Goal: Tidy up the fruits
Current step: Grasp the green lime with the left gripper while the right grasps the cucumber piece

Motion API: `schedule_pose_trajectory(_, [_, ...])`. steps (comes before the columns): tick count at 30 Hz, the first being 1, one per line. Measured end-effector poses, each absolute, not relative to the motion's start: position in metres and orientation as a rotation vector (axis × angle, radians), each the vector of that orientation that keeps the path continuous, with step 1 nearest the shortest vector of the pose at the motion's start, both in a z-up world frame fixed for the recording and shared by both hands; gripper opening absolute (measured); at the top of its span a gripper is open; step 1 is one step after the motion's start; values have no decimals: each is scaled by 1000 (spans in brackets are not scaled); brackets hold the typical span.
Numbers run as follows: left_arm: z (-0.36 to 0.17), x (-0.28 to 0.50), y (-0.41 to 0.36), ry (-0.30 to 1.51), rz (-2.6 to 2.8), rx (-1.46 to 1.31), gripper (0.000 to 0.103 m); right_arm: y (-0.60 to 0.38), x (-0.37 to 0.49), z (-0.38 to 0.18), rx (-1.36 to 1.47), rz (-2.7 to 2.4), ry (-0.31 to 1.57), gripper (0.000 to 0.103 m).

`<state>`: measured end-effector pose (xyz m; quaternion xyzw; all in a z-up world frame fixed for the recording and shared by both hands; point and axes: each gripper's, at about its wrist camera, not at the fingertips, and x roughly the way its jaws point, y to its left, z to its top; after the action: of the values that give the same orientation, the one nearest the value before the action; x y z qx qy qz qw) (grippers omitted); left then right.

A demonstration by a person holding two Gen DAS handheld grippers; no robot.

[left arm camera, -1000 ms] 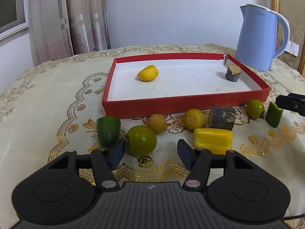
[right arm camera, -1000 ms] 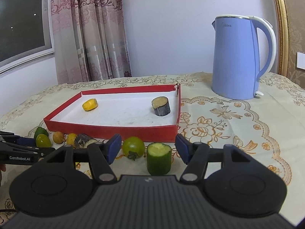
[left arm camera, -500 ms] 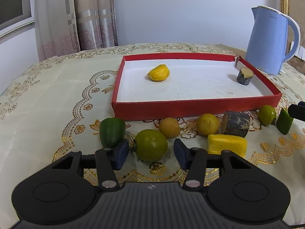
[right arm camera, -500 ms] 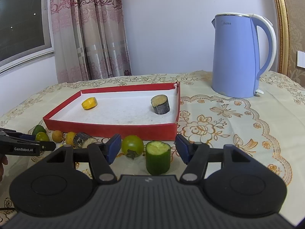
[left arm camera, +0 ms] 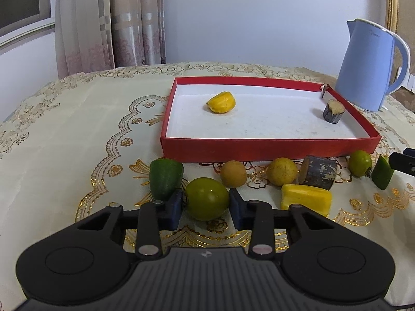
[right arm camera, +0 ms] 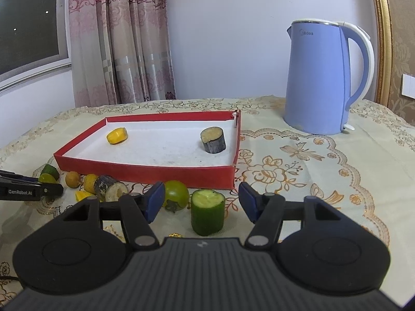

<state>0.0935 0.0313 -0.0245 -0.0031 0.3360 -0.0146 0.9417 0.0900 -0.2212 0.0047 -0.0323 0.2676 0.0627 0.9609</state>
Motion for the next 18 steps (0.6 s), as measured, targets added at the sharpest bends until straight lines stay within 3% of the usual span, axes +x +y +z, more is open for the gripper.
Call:
schedule_pose_trajectory(9, [-17, 84, 28, 650, -30, 24, 36, -222, 94, -1, -67, 121, 577, 58])
schedule_pose_trajectory(18, [-14, 80, 25, 640, -40, 24, 36, -220, 101, -7, -84, 124, 616, 46])
